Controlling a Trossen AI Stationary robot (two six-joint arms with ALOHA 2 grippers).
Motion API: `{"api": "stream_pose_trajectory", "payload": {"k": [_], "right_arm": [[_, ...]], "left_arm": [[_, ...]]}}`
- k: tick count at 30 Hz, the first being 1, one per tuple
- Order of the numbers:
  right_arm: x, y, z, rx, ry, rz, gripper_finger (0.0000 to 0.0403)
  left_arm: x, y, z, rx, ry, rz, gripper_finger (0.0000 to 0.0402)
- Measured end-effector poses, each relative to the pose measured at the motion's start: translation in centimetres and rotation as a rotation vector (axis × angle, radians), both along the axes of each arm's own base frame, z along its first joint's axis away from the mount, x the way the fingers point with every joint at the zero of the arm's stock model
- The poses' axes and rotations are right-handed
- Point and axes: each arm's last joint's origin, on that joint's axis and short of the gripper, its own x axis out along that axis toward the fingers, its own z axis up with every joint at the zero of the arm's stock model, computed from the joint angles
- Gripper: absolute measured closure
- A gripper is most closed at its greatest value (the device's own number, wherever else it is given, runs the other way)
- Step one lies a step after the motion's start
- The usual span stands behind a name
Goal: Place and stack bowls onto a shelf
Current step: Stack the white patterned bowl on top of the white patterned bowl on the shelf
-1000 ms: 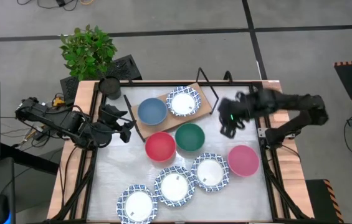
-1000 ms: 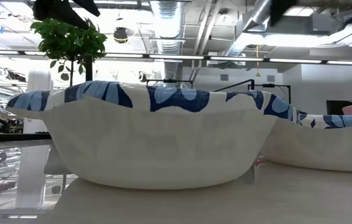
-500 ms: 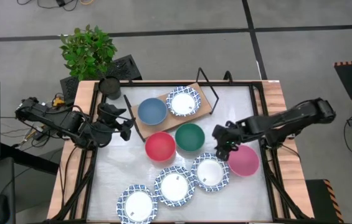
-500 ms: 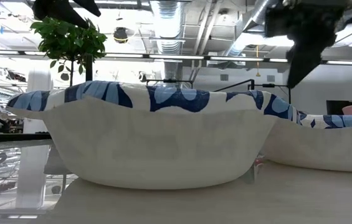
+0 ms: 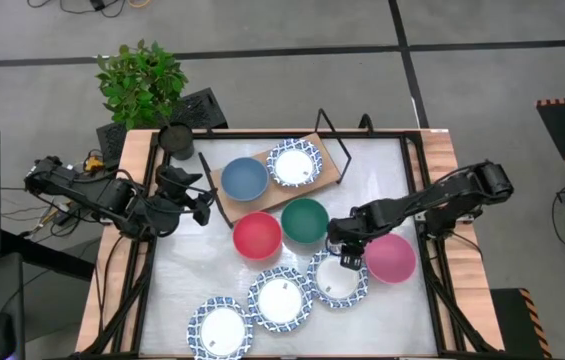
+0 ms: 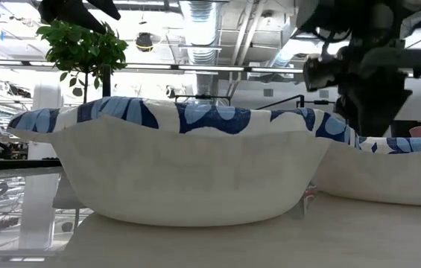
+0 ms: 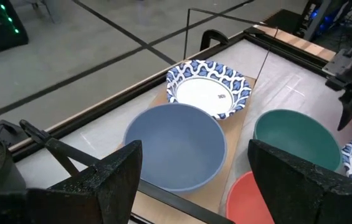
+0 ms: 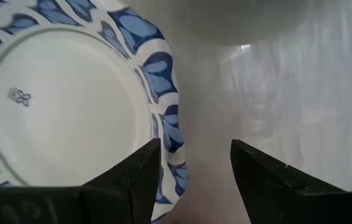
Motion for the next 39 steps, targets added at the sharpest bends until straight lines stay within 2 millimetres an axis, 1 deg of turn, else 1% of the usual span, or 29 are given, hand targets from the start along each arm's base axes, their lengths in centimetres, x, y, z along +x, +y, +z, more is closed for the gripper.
{"api": "stream_pose_trajectory", "payload": {"k": [9, 12, 15, 23, 26, 29, 34, 37, 39], "right_arm": [[1.2, 0.0, -1.7, 0.020, 0.004, 0.049, 0.0185], [1.4, -0.2, -1.9, 0.029, 0.007, 0.056, 0.0196], [1.4, -0.2, -1.8, 0.030, -0.002, 0.056, 0.0225], [1.4, -0.3, -1.7, 0.030, -0.006, 0.051, 0.0332], [1.4, -0.3, -1.6, 0.030, -0.004, 0.053, 0.0361], [1.4, -0.3, -1.6, 0.037, -0.001, 0.057, 0.0380], [1.5, -0.2, -1.3, 0.061, 0.006, 0.087, 0.0380], [1.6, -0.1, -0.6, 0.061, 0.023, 0.089, 0.0369], [1.8, -0.1, 0.1, 0.058, 0.038, 0.100, 0.0368]], "left_arm": [[0.0, 0.0, 0.0, 0.005, -0.001, 0.005, 0.0125], [0.0, 0.0, 0.0, 0.004, -0.002, 0.005, 0.0125], [0.0, 0.0, 0.0, 0.004, -0.002, 0.005, 0.0125], [0.0, 0.0, 0.0, 0.004, -0.002, 0.005, 0.0125], [0.0, 0.0, 0.0, 0.004, -0.002, 0.005, 0.0125], [0.0, 0.0, 0.0, 0.003, -0.002, 0.005, 0.0125], [0.0, 0.0, 0.0, 0.002, -0.003, 0.006, 0.0125], [0.0, 0.0, 0.0, 0.002, -0.003, 0.006, 0.0125], [0.0, 0.0, 0.0, 0.002, -0.003, 0.006, 0.0125]]}}
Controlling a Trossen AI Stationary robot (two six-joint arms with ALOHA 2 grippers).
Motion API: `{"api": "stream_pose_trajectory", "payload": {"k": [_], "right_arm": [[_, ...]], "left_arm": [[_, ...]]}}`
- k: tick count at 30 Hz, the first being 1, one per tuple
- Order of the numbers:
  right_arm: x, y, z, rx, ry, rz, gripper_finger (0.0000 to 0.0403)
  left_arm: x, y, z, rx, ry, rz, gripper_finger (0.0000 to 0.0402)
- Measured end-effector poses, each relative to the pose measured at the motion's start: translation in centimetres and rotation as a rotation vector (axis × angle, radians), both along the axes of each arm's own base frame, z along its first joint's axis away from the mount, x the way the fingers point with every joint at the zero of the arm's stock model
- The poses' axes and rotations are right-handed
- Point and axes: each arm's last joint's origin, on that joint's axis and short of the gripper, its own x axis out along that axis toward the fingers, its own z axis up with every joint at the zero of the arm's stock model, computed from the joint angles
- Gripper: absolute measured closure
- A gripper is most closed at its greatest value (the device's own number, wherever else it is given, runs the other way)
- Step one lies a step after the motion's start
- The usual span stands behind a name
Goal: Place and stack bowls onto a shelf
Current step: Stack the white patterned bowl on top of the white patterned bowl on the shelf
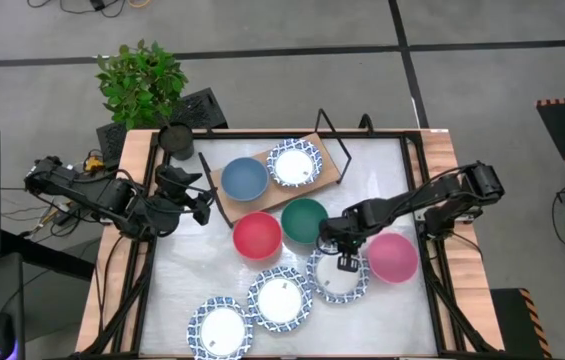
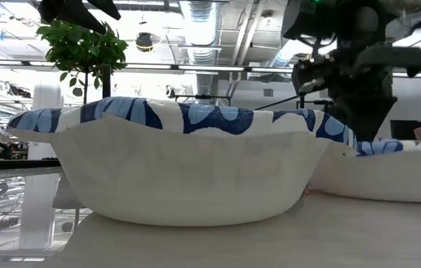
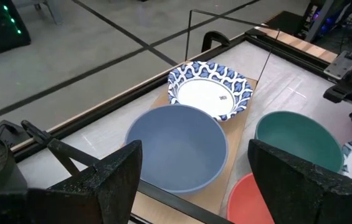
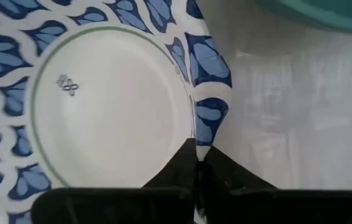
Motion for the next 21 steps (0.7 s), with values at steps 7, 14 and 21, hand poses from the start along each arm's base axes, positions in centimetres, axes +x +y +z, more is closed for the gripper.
{"api": "stream_pose_trajectory", "payload": {"k": [7, 14, 21], "right_arm": [[0.8, 0.1, 3.0, -0.013, 0.008, 0.068, 0.0381], [1.7, 0.3, 7.3, -0.027, -0.031, 0.162, 0.0372], [2.0, -0.7, 12.3, -0.062, -0.102, 0.254, 0.0378]], "left_arm": [[0.0, 0.0, 0.0, 0.000, 0.000, 0.000, 0.0125], [0.0, 0.0, 0.0, 0.000, 0.000, 0.000, 0.0125], [0.0, 0.0, 0.0, 0.000, 0.000, 0.000, 0.0125]]}}
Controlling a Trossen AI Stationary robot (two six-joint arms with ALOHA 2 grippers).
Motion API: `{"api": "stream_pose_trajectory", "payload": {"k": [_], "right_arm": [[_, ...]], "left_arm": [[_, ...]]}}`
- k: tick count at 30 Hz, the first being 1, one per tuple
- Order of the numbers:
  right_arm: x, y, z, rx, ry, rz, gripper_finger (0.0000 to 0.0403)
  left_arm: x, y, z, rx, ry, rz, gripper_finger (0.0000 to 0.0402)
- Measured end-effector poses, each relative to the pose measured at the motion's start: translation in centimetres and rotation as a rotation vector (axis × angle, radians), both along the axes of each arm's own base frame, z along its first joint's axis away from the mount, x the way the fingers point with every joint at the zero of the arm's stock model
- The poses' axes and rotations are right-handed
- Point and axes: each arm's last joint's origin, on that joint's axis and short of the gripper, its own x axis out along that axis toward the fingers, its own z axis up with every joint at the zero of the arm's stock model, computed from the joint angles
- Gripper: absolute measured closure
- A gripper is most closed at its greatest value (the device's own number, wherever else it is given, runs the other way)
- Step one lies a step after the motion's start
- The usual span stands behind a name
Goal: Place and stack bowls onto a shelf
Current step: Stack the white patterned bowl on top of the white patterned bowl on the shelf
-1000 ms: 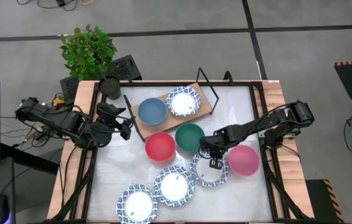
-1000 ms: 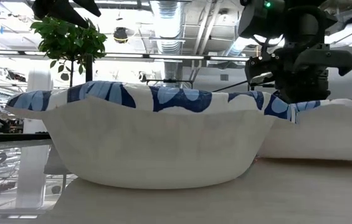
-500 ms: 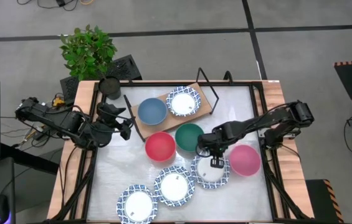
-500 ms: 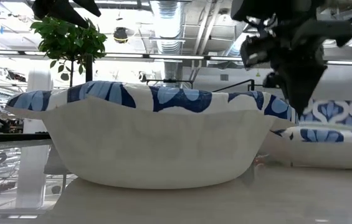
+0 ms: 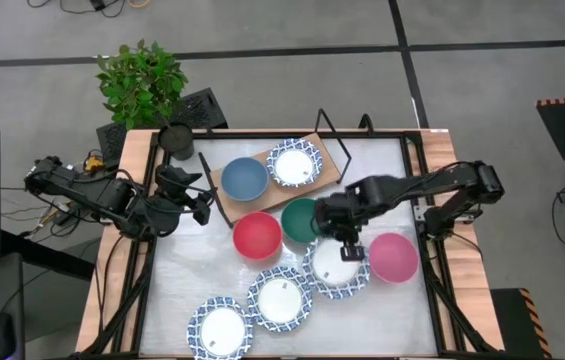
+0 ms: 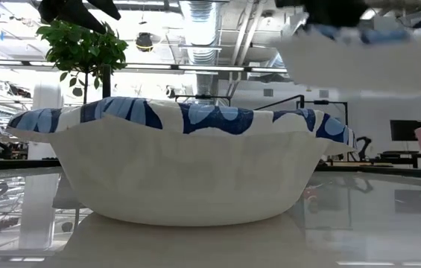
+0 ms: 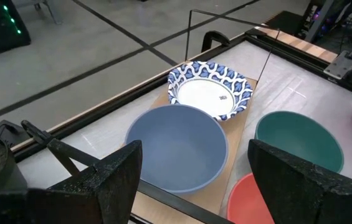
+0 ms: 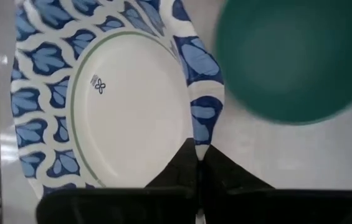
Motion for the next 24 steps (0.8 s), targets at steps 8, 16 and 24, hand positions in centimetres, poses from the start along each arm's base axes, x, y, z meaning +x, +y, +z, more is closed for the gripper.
{"api": "stream_pose_trajectory", "payload": {"k": [8, 16, 24], "right_arm": [[-1.2, -3.7, 5.2, -0.134, -0.173, -0.005, 0.0379], [-1.6, -10.7, 8.4, -0.269, -0.401, -0.157, 0.0368], [-0.9, -19.0, 8.5, -0.351, -0.562, -0.400, 0.0378]], "left_arm": [[0.0, 0.0, 0.0, 0.011, 0.009, -0.004, 0.0125], [0.0, 0.0, 0.0, 0.017, 0.008, 0.002, 0.0125], [0.0, 0.1, 0.0, 0.031, 0.004, 0.017, 0.0125]]}}
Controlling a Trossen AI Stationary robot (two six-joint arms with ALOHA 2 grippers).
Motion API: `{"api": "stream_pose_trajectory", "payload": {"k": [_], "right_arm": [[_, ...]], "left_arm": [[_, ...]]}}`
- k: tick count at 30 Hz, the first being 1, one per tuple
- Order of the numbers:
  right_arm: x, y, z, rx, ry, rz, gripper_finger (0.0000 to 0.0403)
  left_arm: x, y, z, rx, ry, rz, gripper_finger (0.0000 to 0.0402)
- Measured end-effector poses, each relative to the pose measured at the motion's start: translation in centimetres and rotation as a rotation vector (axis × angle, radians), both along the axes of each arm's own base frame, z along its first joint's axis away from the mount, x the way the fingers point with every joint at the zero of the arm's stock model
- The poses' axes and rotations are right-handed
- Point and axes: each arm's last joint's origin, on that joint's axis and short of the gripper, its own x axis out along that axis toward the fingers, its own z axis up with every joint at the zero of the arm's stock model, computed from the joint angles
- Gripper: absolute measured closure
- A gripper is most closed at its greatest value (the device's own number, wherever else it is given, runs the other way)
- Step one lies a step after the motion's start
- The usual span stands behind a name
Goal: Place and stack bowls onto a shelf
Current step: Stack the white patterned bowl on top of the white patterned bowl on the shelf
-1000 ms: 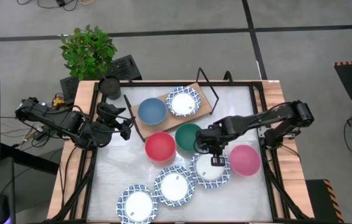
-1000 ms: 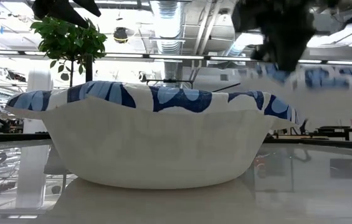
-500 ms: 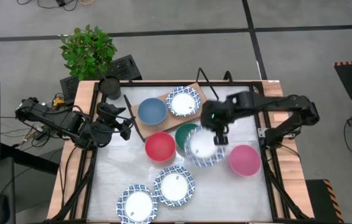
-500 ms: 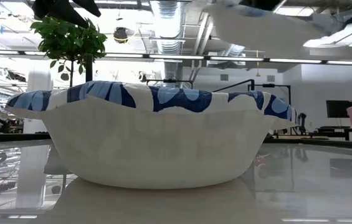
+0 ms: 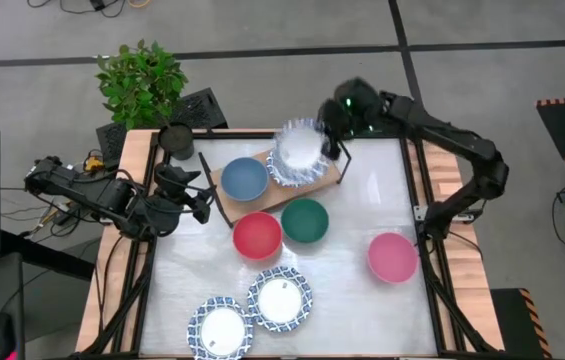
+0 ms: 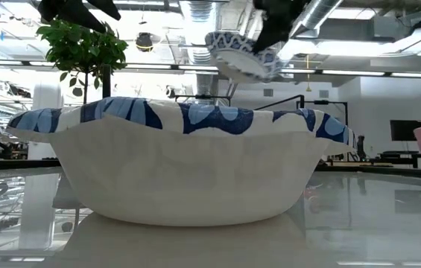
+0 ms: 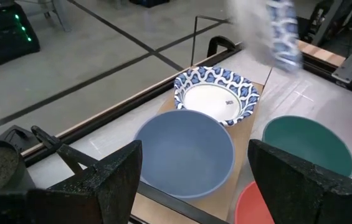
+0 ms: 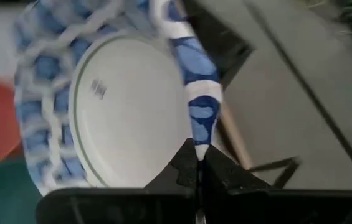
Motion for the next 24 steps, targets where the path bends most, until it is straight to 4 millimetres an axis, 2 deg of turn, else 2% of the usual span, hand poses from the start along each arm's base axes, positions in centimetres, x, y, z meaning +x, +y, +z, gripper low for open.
{"api": "stream_pose_trajectory", "payload": {"k": [7, 12, 17, 24], "right_arm": [[-0.3, -6.1, -2.5, 0.182, -0.071, -0.102, 0.0368], [0.1, -8.9, -4.9, 0.266, -0.072, -0.157, 0.0375], [1.0, -10.3, -6.8, 0.360, -0.063, -0.176, 0.0370], [2.1, -10.4, -8.0, 0.453, -0.032, -0.157, 0.0369]], "left_arm": [[-0.1, 0.0, -0.1, 0.006, 0.015, -0.001, 0.0125], [-0.1, 0.1, -0.1, 0.014, 0.017, 0.006, 0.0125], [-0.1, 0.1, -0.1, 0.016, 0.021, 0.006, 0.0125], [-0.2, 0.1, -0.1, 0.017, 0.024, 0.006, 0.0125]]}}
